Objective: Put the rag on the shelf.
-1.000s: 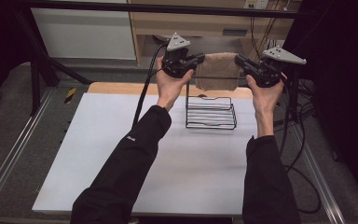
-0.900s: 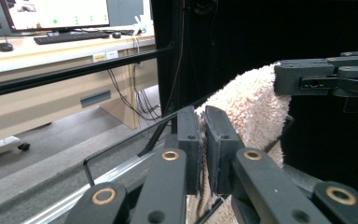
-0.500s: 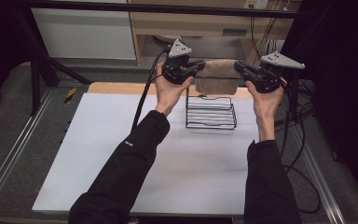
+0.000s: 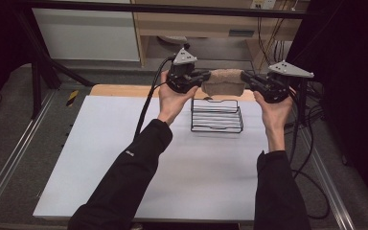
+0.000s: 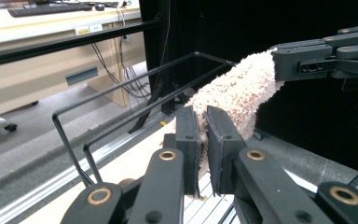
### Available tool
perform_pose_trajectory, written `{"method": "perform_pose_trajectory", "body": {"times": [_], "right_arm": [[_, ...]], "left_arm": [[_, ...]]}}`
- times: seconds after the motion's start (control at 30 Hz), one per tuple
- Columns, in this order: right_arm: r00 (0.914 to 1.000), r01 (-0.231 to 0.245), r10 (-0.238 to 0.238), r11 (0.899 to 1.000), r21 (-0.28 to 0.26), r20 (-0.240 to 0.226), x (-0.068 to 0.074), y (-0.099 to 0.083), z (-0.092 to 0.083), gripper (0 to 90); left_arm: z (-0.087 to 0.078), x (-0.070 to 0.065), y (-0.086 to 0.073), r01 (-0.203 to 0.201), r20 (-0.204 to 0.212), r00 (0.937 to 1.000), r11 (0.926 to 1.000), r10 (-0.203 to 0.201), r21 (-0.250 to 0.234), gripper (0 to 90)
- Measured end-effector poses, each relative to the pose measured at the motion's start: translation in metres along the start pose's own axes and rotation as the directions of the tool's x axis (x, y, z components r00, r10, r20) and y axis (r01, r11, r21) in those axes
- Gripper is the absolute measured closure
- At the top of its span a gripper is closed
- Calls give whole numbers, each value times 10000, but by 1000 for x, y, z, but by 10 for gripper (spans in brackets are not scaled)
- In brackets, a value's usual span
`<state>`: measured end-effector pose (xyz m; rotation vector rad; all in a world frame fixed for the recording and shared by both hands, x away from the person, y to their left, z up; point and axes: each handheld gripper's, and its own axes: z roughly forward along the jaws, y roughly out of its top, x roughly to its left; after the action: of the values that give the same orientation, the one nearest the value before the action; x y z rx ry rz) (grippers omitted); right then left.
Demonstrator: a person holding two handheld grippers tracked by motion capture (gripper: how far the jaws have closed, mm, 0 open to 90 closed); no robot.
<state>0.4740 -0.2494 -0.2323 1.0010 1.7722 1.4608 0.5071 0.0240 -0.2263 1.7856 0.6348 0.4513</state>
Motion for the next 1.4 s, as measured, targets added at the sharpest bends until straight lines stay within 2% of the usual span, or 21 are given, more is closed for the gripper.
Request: {"method": "perform_pose_trajectory", "body": {"times": [0.33,0.43,0.6,0.67,0.8,1.03,1.23,1.4], "right_arm": [[9998,51,-48,9999,138,-206,2,-9,-4,853],[9997,116,-113,9999,122,-237,1,-11,-4,854],[9993,225,-221,9997,131,-305,1,-12,-4,854],[9991,305,-301,9994,133,-314,1,-13,-4,854],[9988,323,-319,9994,94,-378,1,-15,-5,852],[9978,379,-375,9993,57,-538,-1,-18,-7,845],[9975,359,-348,9992,172,-615,0,-21,-7,809],[9972,261,-252,9996,120,-703,2,-19,-11,742]], "left_arm": [[-3,-2,-3,-64,51,10000,9997,63,226,795],[-6,0,3,145,80,9999,9996,-147,237,732],[-9,2,19,464,51,9989,9988,-464,-177,677],[-7,1,23,468,40,9989,9988,-468,-111,685],[4,-1,23,227,-57,9997,9993,-226,312,757],[11,-2,13,286,442,9985,9969,-319,735,876],[10,-2,5,171,477,9986,9955,-217,937,894],[12,-3,2,105,496,9986,9945,-157,1039,895]]}}
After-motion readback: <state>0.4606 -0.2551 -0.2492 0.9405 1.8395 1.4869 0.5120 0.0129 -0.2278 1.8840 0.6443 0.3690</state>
